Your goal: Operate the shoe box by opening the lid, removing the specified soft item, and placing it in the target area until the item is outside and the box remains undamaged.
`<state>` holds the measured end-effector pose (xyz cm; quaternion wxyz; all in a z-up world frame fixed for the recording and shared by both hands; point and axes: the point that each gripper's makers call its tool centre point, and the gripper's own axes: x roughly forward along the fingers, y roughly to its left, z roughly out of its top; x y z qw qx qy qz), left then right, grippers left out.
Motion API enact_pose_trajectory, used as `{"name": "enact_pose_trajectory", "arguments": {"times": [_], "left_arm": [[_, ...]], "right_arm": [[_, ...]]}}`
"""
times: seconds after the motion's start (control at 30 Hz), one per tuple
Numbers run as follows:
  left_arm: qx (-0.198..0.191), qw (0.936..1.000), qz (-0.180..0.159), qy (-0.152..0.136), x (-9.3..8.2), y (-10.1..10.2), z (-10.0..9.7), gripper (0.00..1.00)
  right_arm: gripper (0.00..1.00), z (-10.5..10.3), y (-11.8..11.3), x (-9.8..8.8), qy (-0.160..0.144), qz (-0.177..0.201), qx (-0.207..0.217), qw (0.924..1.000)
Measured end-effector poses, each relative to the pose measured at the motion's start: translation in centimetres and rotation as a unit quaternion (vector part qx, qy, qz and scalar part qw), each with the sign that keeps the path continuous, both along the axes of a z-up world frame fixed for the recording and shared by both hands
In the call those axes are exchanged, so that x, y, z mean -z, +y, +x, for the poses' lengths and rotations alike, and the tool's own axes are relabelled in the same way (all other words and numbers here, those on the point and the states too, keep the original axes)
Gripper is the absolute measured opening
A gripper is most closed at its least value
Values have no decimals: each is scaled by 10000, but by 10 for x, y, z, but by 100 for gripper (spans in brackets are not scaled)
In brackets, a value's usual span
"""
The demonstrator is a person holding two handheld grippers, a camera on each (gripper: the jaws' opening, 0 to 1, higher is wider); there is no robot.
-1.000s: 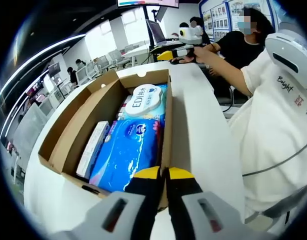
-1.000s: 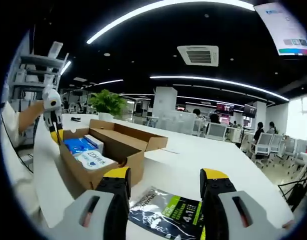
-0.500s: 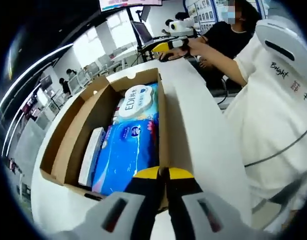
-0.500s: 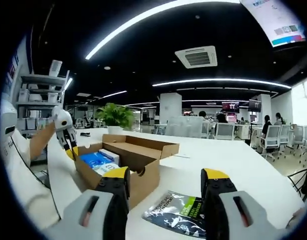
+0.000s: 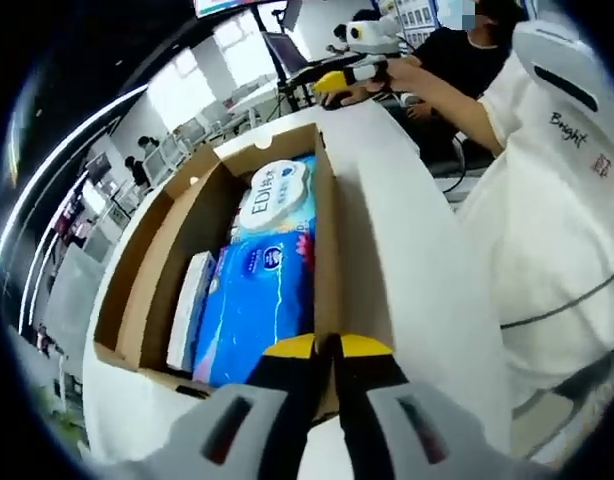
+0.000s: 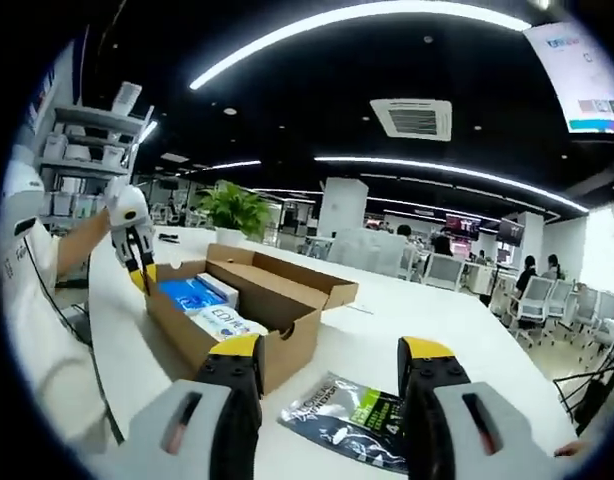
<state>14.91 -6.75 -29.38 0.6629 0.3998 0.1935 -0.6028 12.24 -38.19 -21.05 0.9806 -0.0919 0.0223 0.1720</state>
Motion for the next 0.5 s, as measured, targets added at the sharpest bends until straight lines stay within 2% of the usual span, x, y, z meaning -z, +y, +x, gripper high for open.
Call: {"name": "enact_pose_trajectory", "arguments": {"times": [0.03,0.07,0.1,0.13,0.2,0.27,0.3,0.33,0.37,0.4,0.5], "left_arm": [[-83,9999,-23,106,0,1,1,6],[57,9999,-2,87,0,0,1,6],[137,9994,24,324,1,0,-4,4],[-133,9980,112,610,2,1,-2,4],[-253,9956,117,898,2,1,-2,2],[3,9981,118,597,1,0,0,2],[-34,9977,108,666,1,0,-2,2],[0,9977,102,664,1,0,-3,2],[107,9983,116,567,1,0,-2,2],[82,9981,105,604,1,0,-2,2],[88,9984,53,548,0,1,-2,3]], "right_arm": [[54,-2,1,-3,-89,182,-4,9998],[54,-2,2,-6,-157,320,-18,9994],[53,0,3,-7,-157,382,-35,9991],[53,4,4,-6,-138,384,-48,9992],[53,11,6,-5,-114,467,-25,9988],[53,16,14,-6,-132,671,-138,9976],[54,16,17,-8,-154,788,-211,9965],[55,14,24,-13,-172,1102,-421,9929],[56,13,28,-17,-185,1244,-547,9906],[56,13,29,-21,-174,1292,-644,9894],[55,17,24,-31,-126,1085,-520,9927]]}}
